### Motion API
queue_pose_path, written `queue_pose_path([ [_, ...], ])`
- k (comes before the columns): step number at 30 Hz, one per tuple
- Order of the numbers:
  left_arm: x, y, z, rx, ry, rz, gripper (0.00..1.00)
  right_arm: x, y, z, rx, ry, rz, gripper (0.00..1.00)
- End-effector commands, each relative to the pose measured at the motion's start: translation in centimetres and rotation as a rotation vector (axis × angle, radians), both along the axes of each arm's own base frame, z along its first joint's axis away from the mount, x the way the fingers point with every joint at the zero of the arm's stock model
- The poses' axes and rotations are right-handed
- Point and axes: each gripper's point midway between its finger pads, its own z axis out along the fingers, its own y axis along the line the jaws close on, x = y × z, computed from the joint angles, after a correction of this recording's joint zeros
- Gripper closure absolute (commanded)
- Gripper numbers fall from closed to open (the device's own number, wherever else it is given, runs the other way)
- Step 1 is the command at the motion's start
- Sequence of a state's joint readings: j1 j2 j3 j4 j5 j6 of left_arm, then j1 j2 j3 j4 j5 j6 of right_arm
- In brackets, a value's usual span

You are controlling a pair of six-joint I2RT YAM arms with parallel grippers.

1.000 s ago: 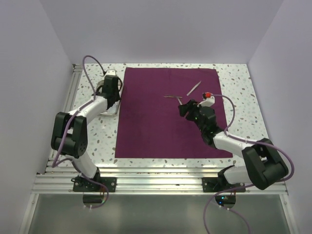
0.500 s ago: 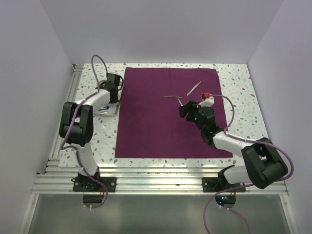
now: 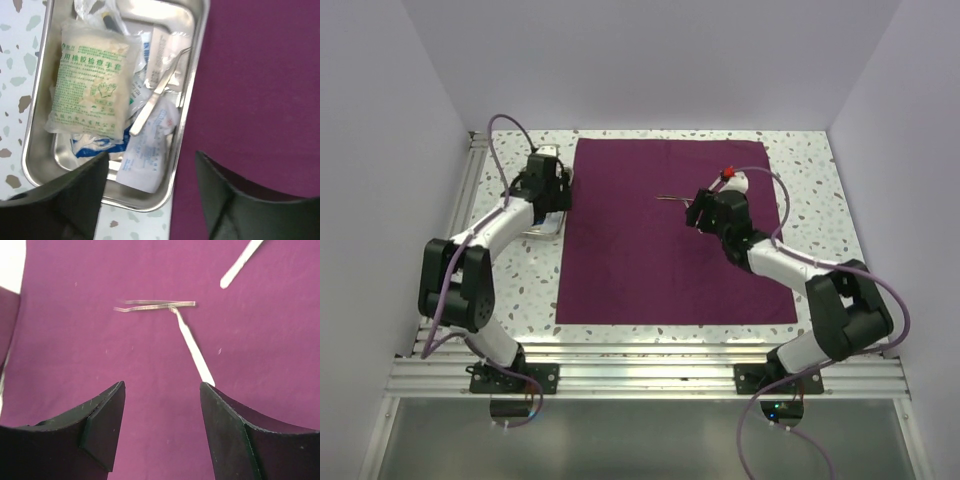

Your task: Prepare the surgical pack

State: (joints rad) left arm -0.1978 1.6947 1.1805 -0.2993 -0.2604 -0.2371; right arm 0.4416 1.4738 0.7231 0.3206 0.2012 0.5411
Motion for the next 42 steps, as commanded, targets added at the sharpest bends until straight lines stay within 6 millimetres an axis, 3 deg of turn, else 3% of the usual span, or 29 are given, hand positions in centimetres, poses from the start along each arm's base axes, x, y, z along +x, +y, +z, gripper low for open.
queue_pose_path([
  [1, -0.1, -3.1, 4.5, -0.124, -0.178, -0.042, 0.24, 1.0, -1.2, -0.4, -0.182, 0.081, 0.021, 0.34],
  [2, -0.4, -3.6, 4.7, -0.139, -0.193, -0.051, 0.20, 1.3, -1.3, -0.6, -0.207, 0.099, 0.022, 0.34],
  [3, -0.9, -4.8, 5.1, -0.161, -0.214, -0.083, 0.17, 2.3, -0.8, 0.6, -0.210, 0.082, 0.036, 0.33],
  [4, -0.8, -5.6, 6.8, -0.198, -0.281, -0.096, 0.12, 2.2, -0.6, -1.3, -0.251, 0.146, 0.070, 0.31],
  [5, -1.5, -6.1, 5.9, -0.214, -0.271, -0.113, 0.10, 2.3, -0.7, -1.7, -0.287, 0.182, 0.086, 0.31],
  [6, -1.9, -7.2, 6.0, -0.229, -0.284, -0.139, 0.08, 3.5, 0.2, -0.6, -0.290, 0.170, 0.109, 0.31],
  [7, -2.2, -7.7, 6.1, -0.240, -0.288, -0.150, 0.04, 3.9, 0.7, -0.8, -0.303, 0.182, 0.141, 0.32],
  [8, -2.2, -8.4, 6.5, -0.264, -0.318, -0.158, 0.01, 3.1, 0.3, -3.6, -0.369, 0.298, 0.177, 0.32],
  [9, -2.7, -9.7, 6.4, -0.279, -0.319, -0.190, 0.00, 4.5, 1.0, -2.2, -0.368, 0.287, 0.185, 0.33],
  [10, -2.7, -10.6, 6.8, -0.297, -0.343, -0.206, 0.00, 4.5, 1.2, -2.6, -0.382, 0.311, 0.212, 0.33],
  [11, -3.4, -11.8, 6.5, -0.308, -0.341, -0.229, 0.00, 4.0, 0.9, -4.5, -0.424, 0.377, 0.237, 0.33],
  [12, -3.7, -12.5, 6.5, -0.325, -0.353, -0.244, 0.00, 4.8, 1.1, -3.8, -0.433, 0.369, 0.232, 0.34],
  [13, -3.6, -13.4, 7.3, -0.358, -0.394, -0.259, 0.00, 4.9, 0.8, -4.2, -0.455, 0.382, 0.229, 0.35],
  [15, -4.6, -14.5, 6.7, -0.401, -0.400, -0.291, 0.00, 5.2, 0.6, -4.8, -0.487, 0.397, 0.237, 0.39],
  [16, -4.5, -15.0, 7.6, -0.427, -0.448, -0.307, 0.00, 5.3, 0.3, -5.0, -0.503, 0.403, 0.229, 0.41],
  [17, -5.1, -15.1, 6.7, -0.430, -0.441, -0.320, 0.00, 5.5, 0.3, -5.1, -0.508, 0.398, 0.235, 0.42],
  [19, -5.5, -15.5, 7.1, -0.444, -0.472, -0.337, 0.00, 5.8, 0.3, -5.8, -0.514, 0.411, 0.238, 0.43],
  [24, -6.5, -16.0, 5.9, -0.438, -0.457, -0.375, 0.00, 6.2, 0.6, -7.2, -0.516, 0.454, 0.256, 0.51],
  [30, -6.8, -16.2, 5.3, -0.437, -0.457, -0.392, 0.01, 6.8, 0.1, -8.5, -0.531, 0.480, 0.232, 0.61],
  [34, -6.9, -16.6, 5.4, -0.443, -0.457, -0.409, 0.01, 7.4, -0.2, -9.0, -0.528, 0.479, 0.218, 0.62],
  [36, -7.0, -16.8, 5.3, -0.445, -0.455, -0.418, 0.01, 7.6, -0.3, -9.4, -0.518, 0.490, 0.221, 0.75],
  [40, -7.1, -17.3, 5.3, -0.458, -0.455, -0.436, 0.02, 7.2, 0.2, -10.1, -0.485, 0.508, 0.243, 0.90],
  [42, -7.2, -17.8, 5.5, -0.469, -0.458, -0.458, 0.02, 6.9, 0.4, -9.5, -0.463, 0.502, 0.244, 0.96],
])
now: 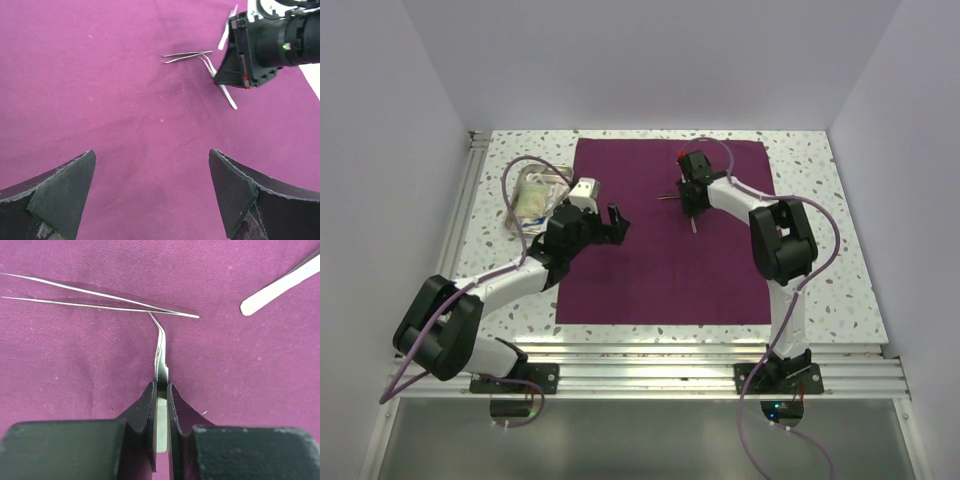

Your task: Prepare the surgical pack

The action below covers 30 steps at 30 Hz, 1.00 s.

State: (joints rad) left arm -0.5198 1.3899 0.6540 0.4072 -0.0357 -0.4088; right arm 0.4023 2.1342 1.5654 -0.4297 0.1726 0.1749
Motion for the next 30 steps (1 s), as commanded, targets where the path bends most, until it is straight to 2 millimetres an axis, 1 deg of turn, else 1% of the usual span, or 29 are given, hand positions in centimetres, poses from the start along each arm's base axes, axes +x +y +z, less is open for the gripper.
queue_pose_path([
  [1, 0.1, -1.3, 2.0, -0.044, -0.079, -0.045, 0.02, -0.4, 0.3, 0.0, 0.044, 0.014, 0.006, 0.96],
  [2, -0.3, -2.1, 2.2, -0.056, -0.081, -0.085, 0.02, -1.2, 0.5, -0.2, 0.068, 0.026, 0.007, 0.97],
  [3, -0.4, -2.4, 2.3, -0.060, -0.085, -0.101, 0.02, -1.1, 0.7, 1.4, 0.094, -0.008, 0.005, 0.97],
  [4, -0.4, -2.9, 2.3, -0.065, -0.085, -0.119, 0.01, -1.0, 1.3, 2.1, 0.132, -0.035, 0.013, 0.97],
  [5, -0.8, -3.7, 2.2, -0.073, -0.077, -0.157, 0.01, -2.4, 2.0, 1.7, 0.189, -0.007, 0.023, 0.97],
  [6, -0.9, -4.2, 1.9, -0.080, -0.071, -0.178, 0.01, -2.5, 2.5, 3.8, 0.234, -0.053, 0.026, 0.97],
  [7, -1.0, -4.8, 2.1, -0.090, -0.072, -0.199, 0.02, -2.5, 3.3, 4.6, 0.286, -0.083, 0.038, 0.97],
  [8, -1.4, -5.5, 2.0, -0.097, -0.067, -0.230, 0.02, -4.1, 4.0, 4.3, 0.342, -0.057, 0.031, 0.97],
  [9, -1.6, -6.0, 1.7, -0.095, -0.059, -0.244, 0.03, -4.6, 4.4, 4.7, 0.381, -0.067, 0.027, 0.97],
  [10, -1.9, -6.7, 2.0, -0.100, -0.064, -0.270, 0.04, -4.2, 5.3, 7.5, 0.469, -0.145, 0.008, 0.98],
  [11, -2.0, -7.0, 1.8, -0.099, -0.060, -0.278, 0.05, -5.7, 5.4, 6.4, 0.497, -0.125, -0.002, 0.98],
  [12, -2.0, -7.3, 1.7, -0.100, -0.055, -0.285, 0.06, -6.1, 5.8, 6.8, 0.543, -0.134, -0.010, 0.98],
  [13, -2.3, -7.8, 1.6, -0.101, -0.054, -0.303, 0.07, -5.8, 6.6, 9.3, 0.635, -0.203, -0.030, 0.98],
  [14, -2.4, -8.0, 1.6, -0.101, -0.055, -0.311, 0.08, -6.9, 6.7, 8.2, 0.657, -0.186, -0.047, 0.98],
  [15, -2.4, -8.2, 1.4, -0.101, -0.052, -0.319, 0.09, -6.7, 7.3, 9.5, 0.713, -0.236, -0.041, 0.98],
  [16, -2.6, -8.6, 1.4, -0.106, -0.051, -0.334, 0.10, -7.3, 8.0, 10.3, 0.760, -0.245, -0.058, 0.98],
  [17, -2.7, -8.8, 1.4, -0.108, -0.051, -0.342, 0.11, -8.0, 8.1, 9.6, 0.770, -0.239, -0.069, 0.98],
  [18, -2.7, -9.0, 1.3, -0.112, -0.047, -0.350, 0.11, -7.8, 8.4, 10.2, 0.789, -0.276, -0.076, 0.98],
  [19, -3.0, -9.3, 1.4, -0.117, -0.047, -0.369, 0.12, -8.7, 9.1, 10.1, 0.805, -0.273, -0.084, 0.98],
  [20, -3.0, -9.5, 1.5, -0.124, -0.051, -0.376, 0.14, -8.8, 9.3, 10.2, 0.813, -0.287, -0.093, 0.98],
  [21, -3.2, -9.7, 1.5, -0.127, -0.051, -0.387, 0.16, -8.5, 9.4, 11.0, 0.833, -0.335, -0.105, 0.98],
  [22, -3.5, -10.0, 1.5, -0.131, -0.051, -0.403, 0.18, -9.4, 9.8, 10.5, 0.848, -0.334, -0.113, 0.98],
  [23, -3.6, -10.1, 1.3, -0.130, -0.044, -0.409, 0.22, -9.7, 10.1, 11.1, 0.871, -0.349, -0.106, 0.98],
  [24, -3.5, -10.3, 1.5, -0.132, -0.048, -0.409, 0.24, -9.5, 10.2, 11.6, 0.886, -0.380, -0.116, 0.98],
  [26, -3.5, -10.5, 1.2, -0.128, -0.038, -0.413, 0.30, -9.8, 10.4, 11.8, 0.897, -0.395, -0.132, 0.98],
  [27, -3.5, -10.4, 1.0, -0.124, -0.032, -0.410, 0.31, -9.7, 10.7, 12.3, 0.917, -0.411, -0.128, 0.99],
  [29, -3.1, -10.4, 0.7, -0.113, -0.017, -0.389, 0.35, -9.9, 10.9, 12.6, 0.934, -0.416, -0.129, 0.99],
  [30, -3.1, -10.3, 0.4, -0.107, -0.008, -0.383, 0.35, -9.9, 11.1, 12.8, 0.942, -0.416, -0.128, 0.99],
])
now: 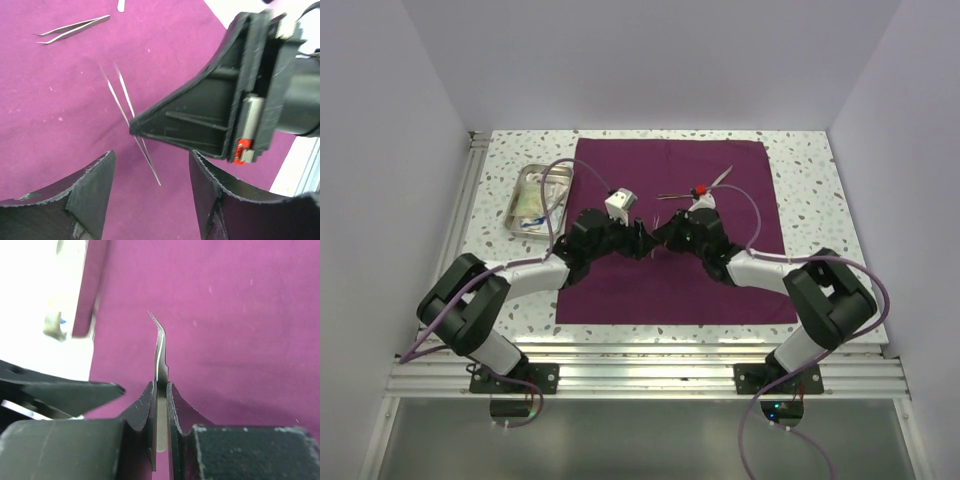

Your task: Prepare the surgical pack

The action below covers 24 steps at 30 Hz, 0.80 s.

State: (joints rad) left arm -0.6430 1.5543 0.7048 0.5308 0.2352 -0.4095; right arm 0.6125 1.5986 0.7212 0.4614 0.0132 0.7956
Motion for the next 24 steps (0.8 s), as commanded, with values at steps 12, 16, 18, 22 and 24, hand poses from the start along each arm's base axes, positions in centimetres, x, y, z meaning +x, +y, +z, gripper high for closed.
queue_pose_path([
  [12, 1.5, -0.4, 1.2, -0.027, -0.006, 0.061, 0.41, 1.5, 1.0, 7.1, 0.171, -0.161, -0.063, 0.99],
  [16, 1.5, -0.4, 1.1, -0.017, -0.009, 0.058, 0.51, 1.3, 1.2, 7.3, 0.178, -0.163, -0.056, 0.99],
  [18, 1.6, -0.4, 1.2, -0.012, -0.018, 0.057, 0.56, 1.1, 1.4, 7.4, 0.183, -0.165, -0.051, 1.00],
  [22, 1.7, -0.5, 0.9, -0.002, -0.010, 0.051, 0.61, 0.8, 1.6, 7.3, 0.191, -0.163, -0.048, 0.99],
  [24, 1.7, -0.7, 0.8, -0.003, -0.005, 0.044, 0.62, 0.6, 1.8, 7.3, 0.193, -0.163, -0.042, 1.00],
])
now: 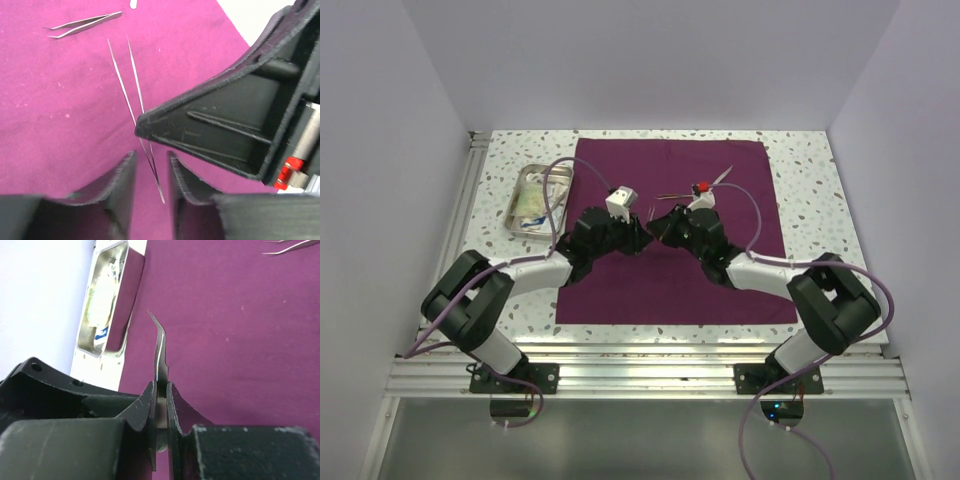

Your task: Prepare the surgical pack

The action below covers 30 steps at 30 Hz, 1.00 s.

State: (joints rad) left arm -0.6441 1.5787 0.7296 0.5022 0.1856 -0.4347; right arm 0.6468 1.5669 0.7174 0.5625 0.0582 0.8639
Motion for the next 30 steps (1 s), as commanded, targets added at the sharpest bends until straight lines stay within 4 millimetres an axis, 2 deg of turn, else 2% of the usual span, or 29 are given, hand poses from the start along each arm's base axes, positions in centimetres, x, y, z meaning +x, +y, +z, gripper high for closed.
queue_pose_path([
  [1, 0.9, -0.9, 1.3, -0.016, -0.033, -0.009, 0.68, 0.2, 0.4, 3.7, 0.078, -0.088, -0.012, 0.99],
  [4, 0.9, -0.9, 0.9, -0.005, -0.022, -0.008, 0.79, 0.1, 0.3, 3.8, 0.080, -0.091, -0.013, 0.99],
  [5, 1.0, -1.0, 0.9, -0.005, -0.020, -0.009, 0.87, 0.2, 0.3, 3.9, 0.084, -0.095, -0.015, 0.98],
  [7, 1.0, -1.0, 0.8, -0.001, -0.015, -0.006, 1.00, 0.1, 0.2, 4.1, 0.081, -0.105, -0.016, 0.86],
  [8, 1.1, -0.9, 0.8, 0.000, -0.018, -0.004, 1.00, 0.1, 0.0, 4.1, 0.076, -0.107, -0.021, 0.78],
  [9, 1.2, -0.8, 0.8, 0.001, -0.019, 0.005, 1.00, 0.1, -0.1, 4.2, 0.074, -0.110, -0.025, 0.63],
  [12, 1.3, -0.6, 0.7, 0.009, -0.015, 0.017, 1.00, 0.3, -0.7, 4.1, 0.046, -0.109, -0.049, 0.43],
  [15, 1.8, -0.1, 0.6, 0.029, -0.014, 0.052, 1.00, 0.3, -1.7, 4.3, 0.011, -0.116, -0.085, 0.35],
  [16, 1.8, 0.3, 0.6, 0.042, -0.012, 0.065, 1.00, 0.3, -2.1, 4.9, 0.012, -0.127, -0.100, 0.34],
  [19, 2.8, 1.9, 0.7, 0.085, -0.023, 0.128, 1.00, 0.4, -3.3, 5.1, -0.035, -0.139, -0.140, 0.32],
  [20, 3.4, 2.9, 1.2, 0.093, -0.036, 0.157, 1.00, 0.4, -3.8, 5.3, -0.051, -0.137, -0.151, 0.32],
  [22, 4.1, 4.7, 0.7, 0.131, -0.022, 0.213, 1.00, 0.5, -4.8, 5.4, -0.067, -0.143, -0.171, 0.31],
  [24, 6.1, 8.2, 0.8, 0.170, -0.006, 0.331, 1.00, 0.8, -6.4, 5.4, -0.081, -0.136, -0.201, 0.31],
  [25, 6.3, 9.7, 0.1, 0.196, 0.034, 0.363, 1.00, 0.9, -6.9, 5.3, -0.083, -0.131, -0.210, 0.31],
  [26, 7.0, 11.1, 0.2, 0.199, 0.047, 0.399, 1.00, 0.9, -7.3, 5.2, -0.083, -0.127, -0.209, 0.32],
  [27, 8.1, 14.0, 0.1, 0.212, 0.065, 0.474, 1.00, 1.3, -8.4, 5.1, -0.087, -0.118, -0.229, 0.32],
  [28, 8.1, 15.8, -0.5, 0.244, 0.100, 0.513, 1.00, 1.5, -9.0, 4.8, -0.088, -0.109, -0.237, 0.32],
  [29, 8.7, 17.1, -0.2, 0.263, 0.100, 0.544, 1.00, 1.6, -9.4, 4.7, -0.088, -0.103, -0.240, 0.32],
  [30, 9.3, 19.6, -0.2, 0.295, 0.110, 0.622, 1.00, 1.9, -10.1, 4.4, -0.093, -0.089, -0.241, 0.32],
])
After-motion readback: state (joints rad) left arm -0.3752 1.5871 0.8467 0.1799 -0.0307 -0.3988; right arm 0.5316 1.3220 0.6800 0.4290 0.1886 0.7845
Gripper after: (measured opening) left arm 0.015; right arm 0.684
